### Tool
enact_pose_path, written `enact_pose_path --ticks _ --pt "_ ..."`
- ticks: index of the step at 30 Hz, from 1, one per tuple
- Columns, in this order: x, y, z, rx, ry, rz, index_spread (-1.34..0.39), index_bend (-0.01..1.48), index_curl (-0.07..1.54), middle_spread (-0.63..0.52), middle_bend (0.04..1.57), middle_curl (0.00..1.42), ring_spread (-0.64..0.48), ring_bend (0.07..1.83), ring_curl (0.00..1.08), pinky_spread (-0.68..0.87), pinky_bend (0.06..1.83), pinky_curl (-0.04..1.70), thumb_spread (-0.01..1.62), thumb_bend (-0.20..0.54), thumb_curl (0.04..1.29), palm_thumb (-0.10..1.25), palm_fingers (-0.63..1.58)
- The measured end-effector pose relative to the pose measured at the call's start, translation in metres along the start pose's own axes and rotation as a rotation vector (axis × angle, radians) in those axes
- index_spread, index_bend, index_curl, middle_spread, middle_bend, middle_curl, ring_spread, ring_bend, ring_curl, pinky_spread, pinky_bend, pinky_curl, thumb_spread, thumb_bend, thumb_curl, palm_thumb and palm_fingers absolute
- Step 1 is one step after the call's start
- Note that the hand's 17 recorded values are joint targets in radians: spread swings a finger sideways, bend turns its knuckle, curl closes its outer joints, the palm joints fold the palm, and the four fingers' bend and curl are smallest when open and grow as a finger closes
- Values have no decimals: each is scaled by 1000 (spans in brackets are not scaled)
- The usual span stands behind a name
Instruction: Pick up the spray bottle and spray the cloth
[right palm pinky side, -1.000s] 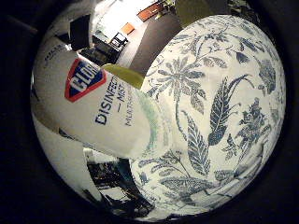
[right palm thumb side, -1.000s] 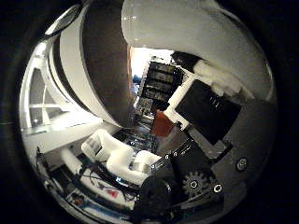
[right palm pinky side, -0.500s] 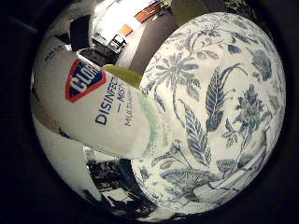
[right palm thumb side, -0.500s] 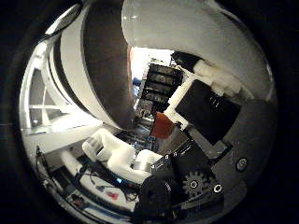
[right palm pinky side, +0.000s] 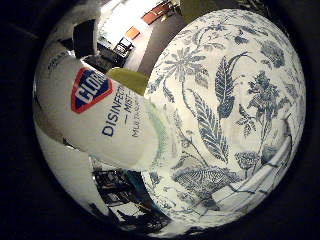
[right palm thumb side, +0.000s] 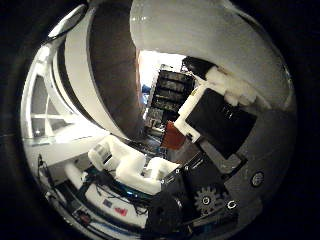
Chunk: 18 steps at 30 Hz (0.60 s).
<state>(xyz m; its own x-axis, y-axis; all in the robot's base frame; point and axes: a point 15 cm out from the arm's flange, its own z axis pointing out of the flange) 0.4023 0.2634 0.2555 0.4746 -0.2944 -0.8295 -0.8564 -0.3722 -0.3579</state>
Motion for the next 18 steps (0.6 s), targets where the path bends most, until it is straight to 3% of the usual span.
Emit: enact_pose_path --ticks 6,9,10,12,13,15,18 --pt "-4 13 2 -26 -2 3 -302 484 670 -135 1094 566 -219 1295 534 -374 1153 936 539 -34 749 902 749" --pt "-7 15 -1 -36 11 -9 -343 322 631 -146 980 556 -238 1299 538 -420 1129 885 607 -31 731 901 538" --pt "-8 15 -2 -40 15 -14 -357 306 619 -153 935 551 -242 1303 542 -412 1042 864 693 -29 712 890 439" --pt "-11 16 -4 -46 25 -22 -370 379 623 -160 955 563 -229 1210 526 -302 807 831 837 -31 671 846 249" --pt "-11 16 -4 -48 26 -22 -362 400 611 -154 920 552 -196 1083 486 -153 730 798 902 -36 636 803 128" --pt "-11 19 -6 -62 37 -31 -350 400 585 -129 837 521 -139 972 444 40 692 757 956 -37 592 760 57" --pt "-15 20 -11 -71 57 -52 -303 349 518 -36 641 440 65 720 342 335 644 649 1016 -35 500 660 -29"
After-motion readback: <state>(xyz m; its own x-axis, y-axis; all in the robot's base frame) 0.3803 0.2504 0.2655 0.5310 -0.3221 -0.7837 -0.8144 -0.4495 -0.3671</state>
